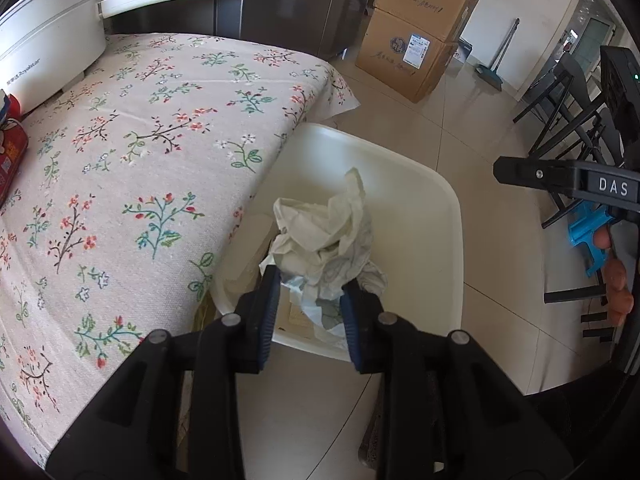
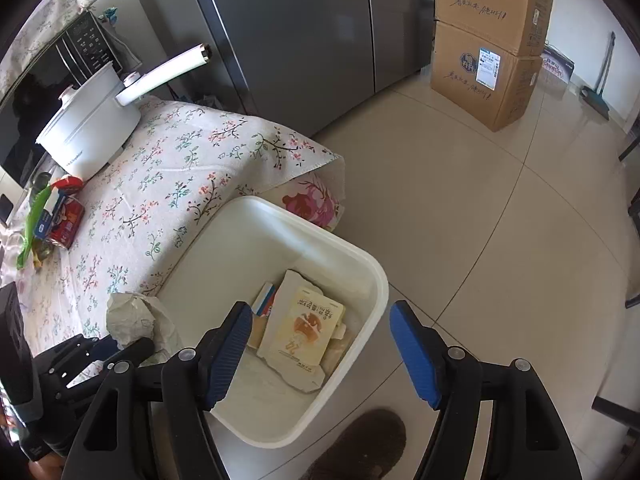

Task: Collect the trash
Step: 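Open both grippers to drop tissue and snack packet into the bin, then move the left gripper to the green snack bag on the table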

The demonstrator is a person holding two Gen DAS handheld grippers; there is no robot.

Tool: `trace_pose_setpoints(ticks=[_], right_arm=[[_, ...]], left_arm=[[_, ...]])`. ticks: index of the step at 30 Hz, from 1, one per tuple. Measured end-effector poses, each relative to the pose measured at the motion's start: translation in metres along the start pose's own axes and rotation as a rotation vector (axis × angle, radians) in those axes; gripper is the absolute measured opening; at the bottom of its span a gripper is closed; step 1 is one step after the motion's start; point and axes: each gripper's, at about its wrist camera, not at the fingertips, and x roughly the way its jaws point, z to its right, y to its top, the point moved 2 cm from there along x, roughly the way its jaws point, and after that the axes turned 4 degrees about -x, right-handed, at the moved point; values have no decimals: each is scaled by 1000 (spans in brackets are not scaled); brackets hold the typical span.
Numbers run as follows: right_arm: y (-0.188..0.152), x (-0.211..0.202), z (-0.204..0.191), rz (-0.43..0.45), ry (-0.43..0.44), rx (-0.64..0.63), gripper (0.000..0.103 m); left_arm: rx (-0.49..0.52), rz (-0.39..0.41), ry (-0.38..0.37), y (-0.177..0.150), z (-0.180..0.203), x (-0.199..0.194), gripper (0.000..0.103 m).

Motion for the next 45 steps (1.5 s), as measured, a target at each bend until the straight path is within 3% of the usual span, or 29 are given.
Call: trace_pose_setpoints(ticks=[2,4,12,20,27,39,45], right_arm=[[0,0,5,-2,-5,11,75],[0,0,7,-4,-8,17,75],[6,-4,-5,4,0,-3,77],[16,-3,-43,7,15,-54,77],[25,-4,-98,20,44,-114,84],[32,7,-218,2,157,-201,85],[26,14,-266,-18,187,-261,85]], left_arm=[[-1,3,13,1,0,0,63],[-7,20,24,2,-2,-3,73],[-55,9,32,1,-25,-15,75],[-78,47,158,-8,-68,-53,86],[-171,88,252,-22,-125,-95,89],[-352,138,346,-49,-209,-156,90],[-333,146,433,-52,-249,-176,90]])
